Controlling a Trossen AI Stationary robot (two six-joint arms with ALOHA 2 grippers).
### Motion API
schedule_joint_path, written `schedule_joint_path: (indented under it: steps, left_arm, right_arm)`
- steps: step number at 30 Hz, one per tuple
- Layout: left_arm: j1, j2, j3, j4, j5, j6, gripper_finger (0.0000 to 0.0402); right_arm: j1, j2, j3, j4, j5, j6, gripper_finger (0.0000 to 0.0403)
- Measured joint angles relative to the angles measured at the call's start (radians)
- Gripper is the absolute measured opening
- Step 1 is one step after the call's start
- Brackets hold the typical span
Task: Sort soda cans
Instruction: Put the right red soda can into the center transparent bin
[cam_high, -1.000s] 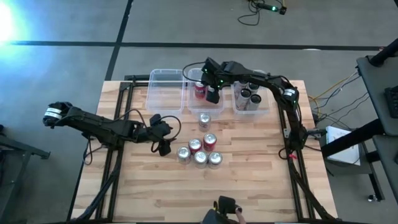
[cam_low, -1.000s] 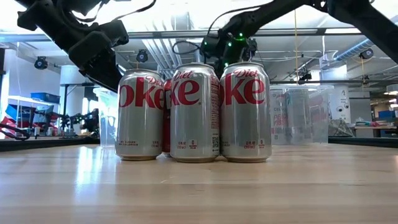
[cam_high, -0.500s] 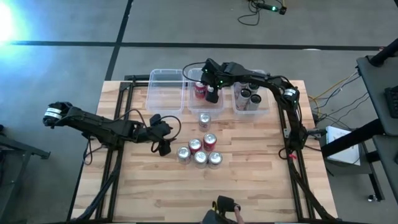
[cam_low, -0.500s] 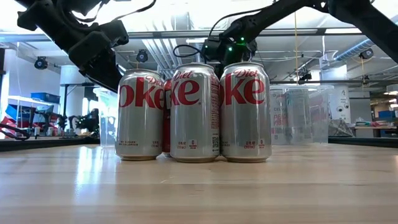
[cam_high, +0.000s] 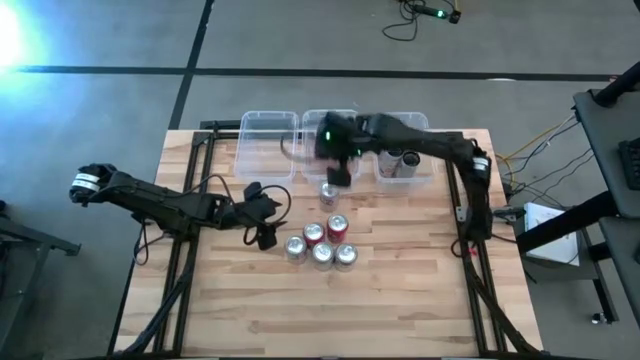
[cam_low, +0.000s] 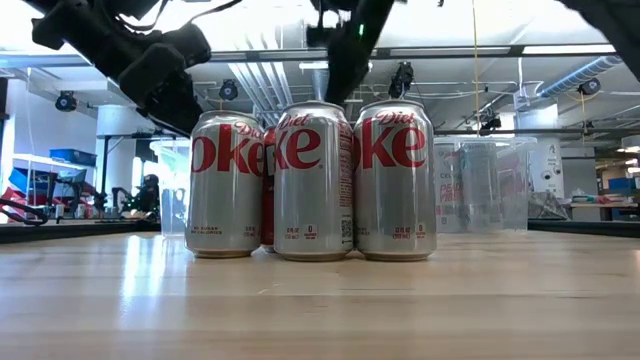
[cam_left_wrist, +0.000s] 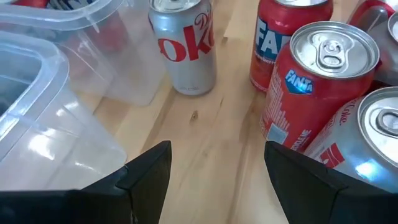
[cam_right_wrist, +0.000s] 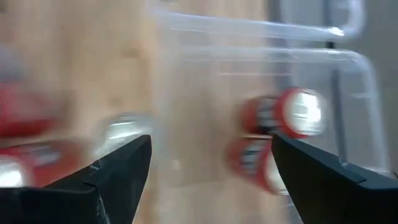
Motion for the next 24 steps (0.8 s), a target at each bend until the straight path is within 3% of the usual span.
schedule_joint_path:
  steps: [10, 19, 24]
  left_arm:
    - [0.000, 0.007, -0.003, 0.009, 0.001, 0.004, 0.0242]
    - [0.000, 0.007, -0.004, 0.019, 0.003, -0.007, 0.0242]
    - [0.000, 0.007, -0.014, 0.020, 0.003, -0.014, 0.0242]
  right_arm:
    - [0.267, -0.030, -0.141, -0.086, -0.001, 0.187, 0.0330]
    - [0.285, -0.029, -0.243, -0.029, -0.002, 0.234, 0.0359]
    - [0.285, -0.029, -0.263, 0.001, -0.080, 0.260, 0.0357]
